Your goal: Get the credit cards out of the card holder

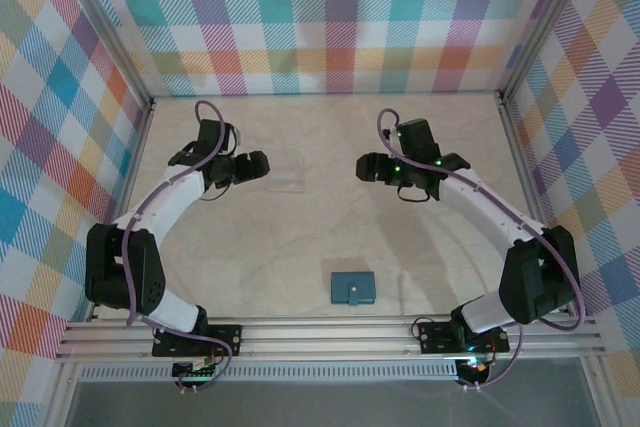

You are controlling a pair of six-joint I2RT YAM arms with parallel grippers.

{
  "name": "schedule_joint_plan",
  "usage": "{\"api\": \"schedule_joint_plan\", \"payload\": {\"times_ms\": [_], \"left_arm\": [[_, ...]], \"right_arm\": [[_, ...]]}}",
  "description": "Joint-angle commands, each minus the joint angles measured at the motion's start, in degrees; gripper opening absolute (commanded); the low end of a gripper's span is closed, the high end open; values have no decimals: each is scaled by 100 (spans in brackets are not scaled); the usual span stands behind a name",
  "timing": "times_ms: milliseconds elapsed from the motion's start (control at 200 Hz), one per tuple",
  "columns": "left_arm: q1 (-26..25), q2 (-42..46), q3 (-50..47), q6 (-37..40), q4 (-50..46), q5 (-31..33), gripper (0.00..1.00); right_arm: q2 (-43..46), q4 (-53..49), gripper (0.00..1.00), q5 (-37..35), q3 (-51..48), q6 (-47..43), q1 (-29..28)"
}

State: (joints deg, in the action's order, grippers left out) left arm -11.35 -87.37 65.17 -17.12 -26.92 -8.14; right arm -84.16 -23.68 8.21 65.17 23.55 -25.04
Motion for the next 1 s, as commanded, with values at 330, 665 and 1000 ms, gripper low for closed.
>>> {"api": "schedule_joint_plan", "payload": {"times_ms": [330, 665, 1000], "left_arm": [[-182, -729, 428, 98, -321, -260, 54], [-310, -1263, 726, 146, -354, -227, 41], [-341, -2056, 1953, 383, -777, 138, 34]], "right_arm": [[-357, -248, 73, 67, 402, 66, -203], [-478, -260, 74, 40, 400, 19, -203], [-505, -374, 74, -20, 495, -86, -203]]}}
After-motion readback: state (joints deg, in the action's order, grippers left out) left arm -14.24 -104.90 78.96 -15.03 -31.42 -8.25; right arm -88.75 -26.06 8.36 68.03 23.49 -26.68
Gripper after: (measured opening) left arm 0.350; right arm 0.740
